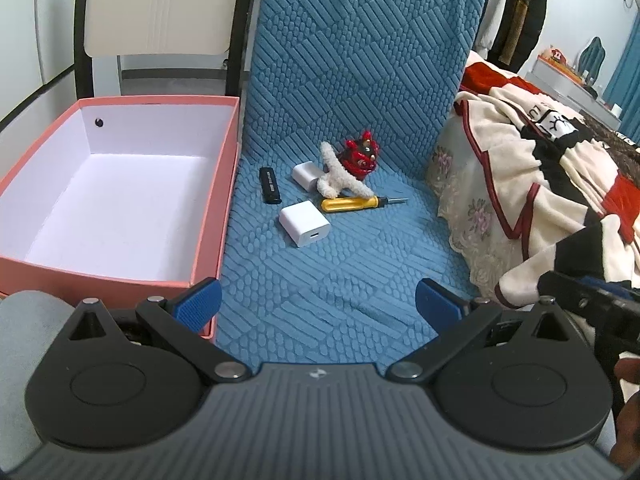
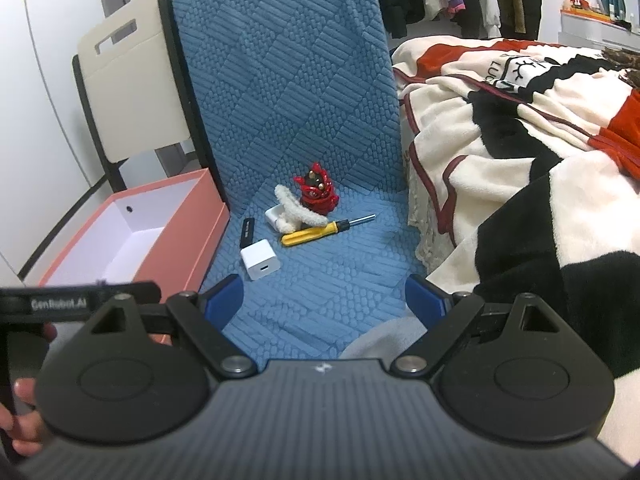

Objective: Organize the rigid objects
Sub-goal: 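Move the right tool toward the red devil figurine on the seat, then close the right gripper around the red devil figurine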

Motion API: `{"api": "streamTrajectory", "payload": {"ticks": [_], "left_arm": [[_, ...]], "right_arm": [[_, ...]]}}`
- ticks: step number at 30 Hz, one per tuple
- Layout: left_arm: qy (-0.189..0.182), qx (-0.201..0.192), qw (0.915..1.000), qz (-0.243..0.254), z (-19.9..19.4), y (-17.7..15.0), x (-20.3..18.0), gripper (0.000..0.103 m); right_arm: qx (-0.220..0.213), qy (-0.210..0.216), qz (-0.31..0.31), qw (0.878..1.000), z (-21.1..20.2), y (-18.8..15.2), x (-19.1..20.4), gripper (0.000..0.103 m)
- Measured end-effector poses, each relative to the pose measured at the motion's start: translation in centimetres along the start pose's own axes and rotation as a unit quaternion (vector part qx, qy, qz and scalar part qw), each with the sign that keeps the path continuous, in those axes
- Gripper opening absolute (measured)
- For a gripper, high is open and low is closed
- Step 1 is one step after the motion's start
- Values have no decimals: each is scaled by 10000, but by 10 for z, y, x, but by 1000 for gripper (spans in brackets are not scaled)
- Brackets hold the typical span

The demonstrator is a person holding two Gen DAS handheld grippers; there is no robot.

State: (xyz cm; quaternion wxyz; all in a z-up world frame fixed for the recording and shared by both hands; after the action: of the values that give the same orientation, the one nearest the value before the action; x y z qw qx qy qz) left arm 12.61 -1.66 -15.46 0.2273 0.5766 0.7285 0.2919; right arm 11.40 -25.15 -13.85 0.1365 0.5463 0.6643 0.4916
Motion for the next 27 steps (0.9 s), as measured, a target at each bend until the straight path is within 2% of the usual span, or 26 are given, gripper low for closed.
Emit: {"api": "streamTrajectory", "payload": {"ticks": [8, 13, 22, 27], "left_arm": [[-4, 74, 10000, 57, 22, 6, -4, 103], [-266, 121, 9996, 66, 37, 15, -12, 103], [-239, 159, 9994, 190, 74, 27, -30, 103], [-46, 134, 9994, 300, 105, 34, -40, 103]], "right_arm": [[-21, 30, 13, 10000, 20, 4, -10, 89], [-133, -28, 4, 9999, 33, 12, -21, 89], [-199, 3, 150, 9997, 66, 29, -41, 89], [-237, 16, 287, 9993, 88, 39, -51, 89]]}}
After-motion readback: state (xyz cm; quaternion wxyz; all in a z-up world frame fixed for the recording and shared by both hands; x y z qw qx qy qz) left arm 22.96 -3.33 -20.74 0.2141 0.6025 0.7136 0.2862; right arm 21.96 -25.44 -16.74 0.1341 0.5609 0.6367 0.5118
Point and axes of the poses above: each gripper's, at about its wrist camera, not at the fingertips, and z roughly the way its jaws point, x to its left, y to its top, the point moved 5 cm from there along z, roughly the way its jaws point, and after that the axes turned 15 degrees about y, right-handed, at the moved point
